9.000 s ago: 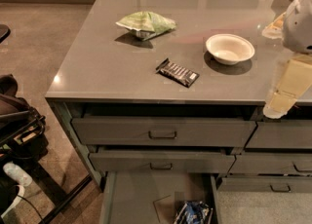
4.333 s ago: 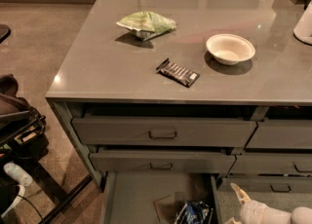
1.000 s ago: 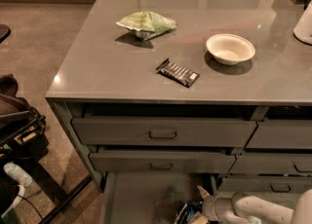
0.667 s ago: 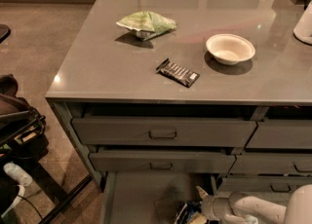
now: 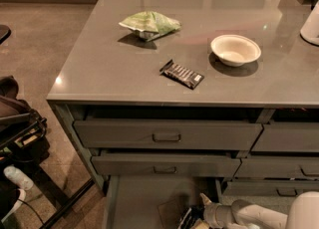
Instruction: Pick blue chip bag from bottom drawer and place on counter
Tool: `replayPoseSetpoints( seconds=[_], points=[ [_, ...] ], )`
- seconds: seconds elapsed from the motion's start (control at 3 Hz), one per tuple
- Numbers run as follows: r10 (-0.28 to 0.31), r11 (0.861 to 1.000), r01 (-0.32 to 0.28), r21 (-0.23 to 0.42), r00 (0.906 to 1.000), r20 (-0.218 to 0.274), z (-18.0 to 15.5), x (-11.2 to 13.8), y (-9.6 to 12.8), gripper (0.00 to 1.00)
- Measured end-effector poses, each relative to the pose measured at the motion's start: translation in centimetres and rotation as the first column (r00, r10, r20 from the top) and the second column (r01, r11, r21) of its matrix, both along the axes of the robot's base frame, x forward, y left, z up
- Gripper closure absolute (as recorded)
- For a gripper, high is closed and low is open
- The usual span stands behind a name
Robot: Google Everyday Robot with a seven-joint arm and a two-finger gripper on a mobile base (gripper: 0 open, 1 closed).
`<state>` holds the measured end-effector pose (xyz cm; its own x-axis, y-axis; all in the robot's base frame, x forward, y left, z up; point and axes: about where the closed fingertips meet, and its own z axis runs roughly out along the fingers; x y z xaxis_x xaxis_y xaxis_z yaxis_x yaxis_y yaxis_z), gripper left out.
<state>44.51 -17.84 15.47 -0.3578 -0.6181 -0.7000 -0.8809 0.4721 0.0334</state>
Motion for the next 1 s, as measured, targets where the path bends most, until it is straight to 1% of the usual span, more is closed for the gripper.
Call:
replayPoseSetpoints(
  seconds=[0.33, 1.0],
  points=[
    [-0.004, 1.0, 0.004, 0.0, 1.0, -0.001, -0.2, -0.01, 0.04, 0.13],
    [-0.004, 1.0, 0.004, 0.0, 1.0, -0.001, -0.2, -0.02, 0.05, 0.6]
  ],
)
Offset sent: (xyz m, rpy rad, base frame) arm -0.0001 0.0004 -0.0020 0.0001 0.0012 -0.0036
